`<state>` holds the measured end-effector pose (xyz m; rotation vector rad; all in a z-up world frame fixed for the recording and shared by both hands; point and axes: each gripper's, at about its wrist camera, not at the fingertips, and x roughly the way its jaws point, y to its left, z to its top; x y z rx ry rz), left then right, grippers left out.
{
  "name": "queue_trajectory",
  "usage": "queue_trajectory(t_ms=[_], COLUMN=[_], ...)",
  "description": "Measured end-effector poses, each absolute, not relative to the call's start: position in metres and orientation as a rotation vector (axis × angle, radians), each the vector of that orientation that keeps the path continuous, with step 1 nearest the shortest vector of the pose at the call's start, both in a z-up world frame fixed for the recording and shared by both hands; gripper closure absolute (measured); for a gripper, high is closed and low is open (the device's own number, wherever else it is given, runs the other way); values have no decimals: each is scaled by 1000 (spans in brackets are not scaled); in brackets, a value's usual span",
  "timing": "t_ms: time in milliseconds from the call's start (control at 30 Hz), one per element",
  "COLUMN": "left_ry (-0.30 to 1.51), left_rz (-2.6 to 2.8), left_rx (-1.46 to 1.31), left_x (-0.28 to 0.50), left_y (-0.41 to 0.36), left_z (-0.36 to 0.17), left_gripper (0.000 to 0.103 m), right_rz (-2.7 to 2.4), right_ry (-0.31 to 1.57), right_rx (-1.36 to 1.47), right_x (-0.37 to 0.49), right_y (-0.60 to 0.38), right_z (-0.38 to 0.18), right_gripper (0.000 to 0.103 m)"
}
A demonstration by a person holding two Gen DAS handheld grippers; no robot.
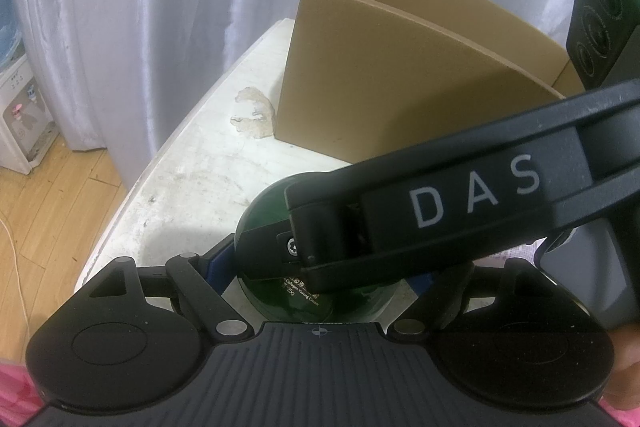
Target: Organize objects
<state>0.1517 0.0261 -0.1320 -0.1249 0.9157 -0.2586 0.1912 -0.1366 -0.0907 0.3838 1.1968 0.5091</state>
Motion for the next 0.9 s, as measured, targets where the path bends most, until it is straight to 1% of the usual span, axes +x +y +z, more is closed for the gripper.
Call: queue_trajectory(t_ms=[900], left_ry=[914], left_rz=[-256], left_rx=[-126], left_x=[150], left_y=[26], left_z=[-134], left_gripper=[21], right_rz=[510], right_ry=[1198], right_rx=[383], right_x=[191], right_y=[-137], right_z=[-90], right_gripper=[21])
